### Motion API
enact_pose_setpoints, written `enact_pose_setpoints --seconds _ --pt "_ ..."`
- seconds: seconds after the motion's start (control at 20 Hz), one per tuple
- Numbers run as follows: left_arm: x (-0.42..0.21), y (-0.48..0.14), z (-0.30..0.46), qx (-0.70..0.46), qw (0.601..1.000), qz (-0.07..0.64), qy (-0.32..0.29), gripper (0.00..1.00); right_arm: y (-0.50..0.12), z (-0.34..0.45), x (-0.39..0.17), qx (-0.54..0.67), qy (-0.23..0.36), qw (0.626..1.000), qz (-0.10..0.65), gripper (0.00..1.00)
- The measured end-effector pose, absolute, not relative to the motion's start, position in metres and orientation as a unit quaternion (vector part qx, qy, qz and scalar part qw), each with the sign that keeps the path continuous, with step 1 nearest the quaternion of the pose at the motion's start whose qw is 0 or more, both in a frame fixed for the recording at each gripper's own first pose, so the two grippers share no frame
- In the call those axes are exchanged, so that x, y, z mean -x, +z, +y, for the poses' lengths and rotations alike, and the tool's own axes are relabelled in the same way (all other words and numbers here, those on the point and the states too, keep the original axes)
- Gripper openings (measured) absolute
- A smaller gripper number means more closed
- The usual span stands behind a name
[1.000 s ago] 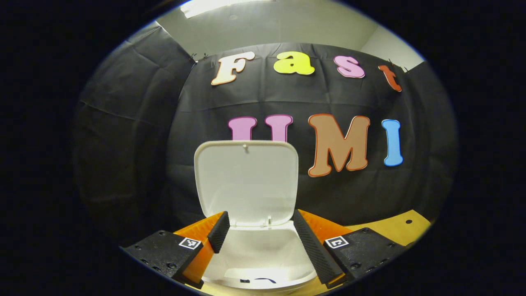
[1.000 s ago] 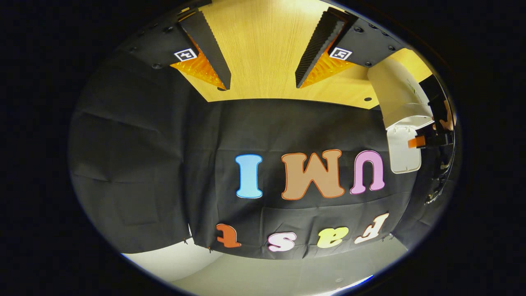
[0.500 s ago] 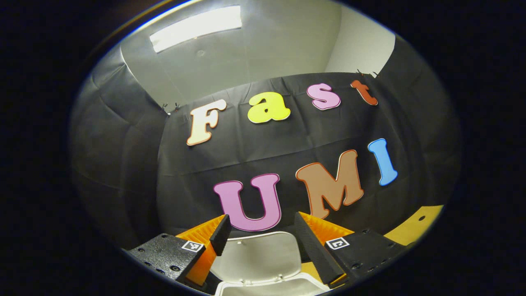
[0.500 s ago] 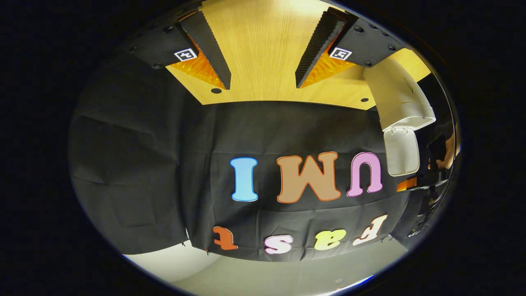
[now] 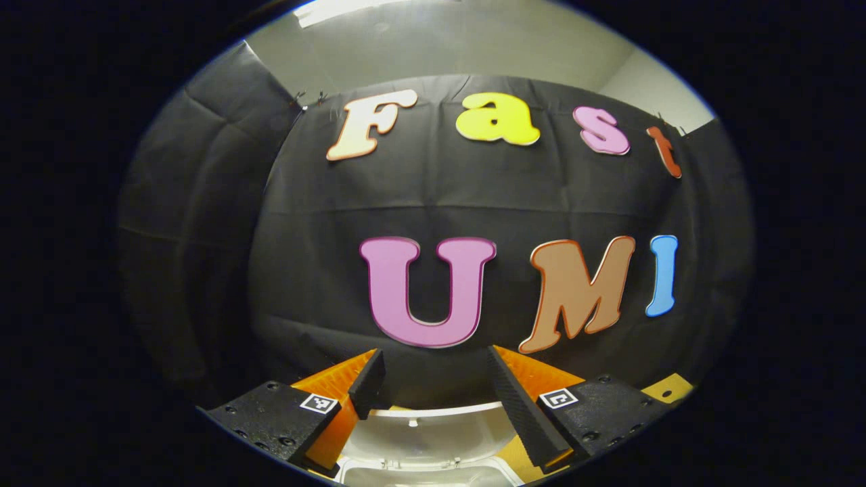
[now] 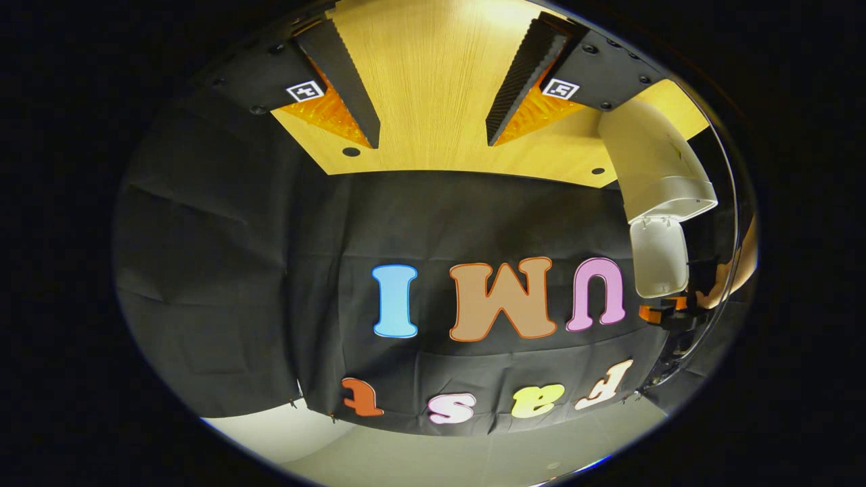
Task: Press the lid of the desktop garbage bin to open it, pick up the crumpled paper on the desktop and throw it into the bin, then pick up the pop can on the desktop and drop it into the bin, and finally close the garbage bin lid.
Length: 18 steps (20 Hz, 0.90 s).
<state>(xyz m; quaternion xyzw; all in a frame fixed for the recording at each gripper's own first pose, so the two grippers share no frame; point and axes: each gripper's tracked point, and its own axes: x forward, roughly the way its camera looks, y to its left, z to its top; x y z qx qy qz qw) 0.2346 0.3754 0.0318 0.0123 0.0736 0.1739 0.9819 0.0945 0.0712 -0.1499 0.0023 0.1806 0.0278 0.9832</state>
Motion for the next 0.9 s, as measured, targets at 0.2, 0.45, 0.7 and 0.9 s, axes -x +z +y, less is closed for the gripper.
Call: enact_pose_setpoints --seconds 0.2,0.45,0.7,0.9 --pt "-0.218 0.024 0.367 -0.019 0.979 0.101 0.178 0.89 -0.152 0.059 -0.094 -0.001 0.027 0.983 0.180 1.00" --pt "-0.181 0.020 0.349 -0.014 0.978 0.099 0.181 0.93 -0.146 0.051 -0.099 -0.011 0.035 0.985 0.169 1.00" --pt "-0.134 -0.002 0.324 0.006 0.977 0.102 0.188 0.92 -0.145 0.048 -0.097 -0.014 0.052 0.984 0.168 1.00" --pt "-0.099 -0.034 0.299 0.012 0.975 0.121 0.185 0.92 -0.146 0.045 -0.091 -0.004 0.063 0.983 0.171 1.00"
